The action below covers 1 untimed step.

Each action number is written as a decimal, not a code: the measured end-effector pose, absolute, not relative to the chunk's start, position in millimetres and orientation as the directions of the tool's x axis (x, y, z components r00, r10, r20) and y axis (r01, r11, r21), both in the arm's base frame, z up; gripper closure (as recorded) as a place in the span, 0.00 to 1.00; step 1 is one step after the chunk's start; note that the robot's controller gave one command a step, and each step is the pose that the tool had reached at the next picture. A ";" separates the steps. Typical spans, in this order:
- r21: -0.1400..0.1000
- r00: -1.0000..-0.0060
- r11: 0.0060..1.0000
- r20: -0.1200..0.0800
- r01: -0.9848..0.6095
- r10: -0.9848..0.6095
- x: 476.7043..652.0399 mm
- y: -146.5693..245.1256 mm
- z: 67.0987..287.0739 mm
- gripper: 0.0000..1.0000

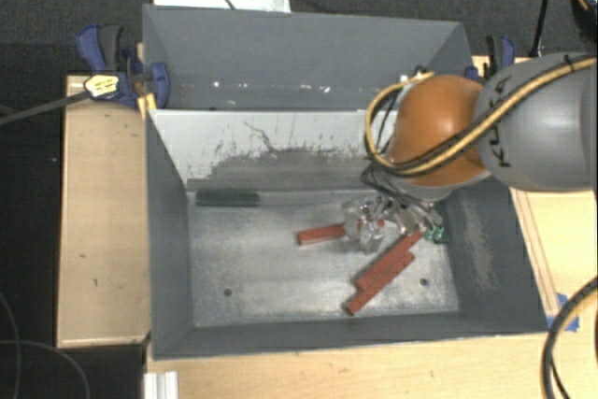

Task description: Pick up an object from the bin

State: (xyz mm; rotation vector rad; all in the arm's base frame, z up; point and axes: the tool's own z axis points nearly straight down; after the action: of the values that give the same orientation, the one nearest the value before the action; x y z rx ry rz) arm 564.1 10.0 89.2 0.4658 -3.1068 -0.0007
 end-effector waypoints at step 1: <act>0.001 -0.957 0.957 0.001 -0.289 -0.289 563.9 9.9 88.7 0.00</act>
Offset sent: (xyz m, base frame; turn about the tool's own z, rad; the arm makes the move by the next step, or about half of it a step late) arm 0.0000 0.0000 0.0000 0.0000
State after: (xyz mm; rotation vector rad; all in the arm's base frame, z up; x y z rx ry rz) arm 563.9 9.9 88.7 0.4591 -3.1069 -0.0018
